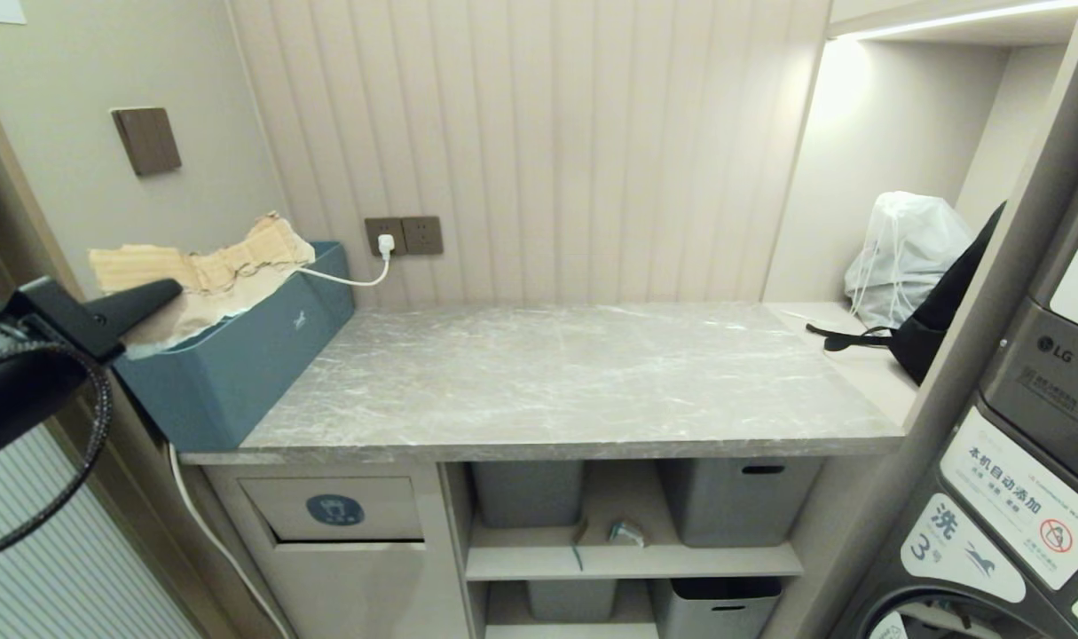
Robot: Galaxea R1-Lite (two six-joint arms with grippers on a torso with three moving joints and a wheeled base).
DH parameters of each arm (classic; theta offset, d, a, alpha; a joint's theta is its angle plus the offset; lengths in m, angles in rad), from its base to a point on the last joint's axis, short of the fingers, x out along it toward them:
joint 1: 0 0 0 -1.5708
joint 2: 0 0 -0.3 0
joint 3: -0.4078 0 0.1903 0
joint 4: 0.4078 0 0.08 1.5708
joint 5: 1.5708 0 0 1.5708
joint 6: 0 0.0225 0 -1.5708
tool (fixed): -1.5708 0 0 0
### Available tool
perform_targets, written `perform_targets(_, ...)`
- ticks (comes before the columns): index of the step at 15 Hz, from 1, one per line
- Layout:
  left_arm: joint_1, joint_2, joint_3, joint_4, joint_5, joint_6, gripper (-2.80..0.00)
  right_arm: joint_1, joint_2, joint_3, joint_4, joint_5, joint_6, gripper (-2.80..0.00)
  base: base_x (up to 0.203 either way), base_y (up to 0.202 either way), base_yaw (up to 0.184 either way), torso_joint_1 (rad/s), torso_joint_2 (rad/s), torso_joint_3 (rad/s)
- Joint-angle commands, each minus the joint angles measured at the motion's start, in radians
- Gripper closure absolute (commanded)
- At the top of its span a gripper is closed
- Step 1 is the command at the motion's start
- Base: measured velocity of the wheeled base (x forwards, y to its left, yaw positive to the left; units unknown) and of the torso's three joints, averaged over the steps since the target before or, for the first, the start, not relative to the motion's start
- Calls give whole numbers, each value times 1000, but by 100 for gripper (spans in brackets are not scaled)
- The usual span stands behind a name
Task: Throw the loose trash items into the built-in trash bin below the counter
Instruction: Put the garbage in the trash can
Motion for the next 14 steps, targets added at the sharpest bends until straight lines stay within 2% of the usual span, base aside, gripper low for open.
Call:
perform_targets(1,0,-24,23,-5,-1,-4,0,19,-123,14,-20,9,-6,0,0,0,0,0,0,0)
perform_targets(4,7,-37,51,-1,4,24,0,40,-295,18,-29,1,-15,0,0,0,0,0,0,0)
perform_targets(5,46,-39,71,3,5,55,0,44,-300,19,-31,-14,1,0,0,0,0,0,0,0)
perform_targets(6,115,-44,120,3,4,114,0,47,-295,19,-33,-22,11,0,0,0,0,0,0,0)
perform_targets(7,182,-48,195,3,-2,170,0,47,-295,17,-31,-24,7,0,0,0,0,0,0,0)
perform_targets(8,234,-49,269,1,-15,200,0,47,-295,16,-28,-23,8,0,0,0,0,0,0,0)
perform_targets(11,396,-58,465,-4,-108,227,0,47,-295,19,-34,-20,10,0,0,0,0,0,0,0)
perform_targets(12,427,-59,502,-5,-138,232,0,47,-295,19,-34,-21,7,0,0,0,0,0,0,0)
perform_targets(14,435,-54,531,-6,-152,249,0,47,-295,19,-31,-23,8,0,0,0,0,0,0,0)
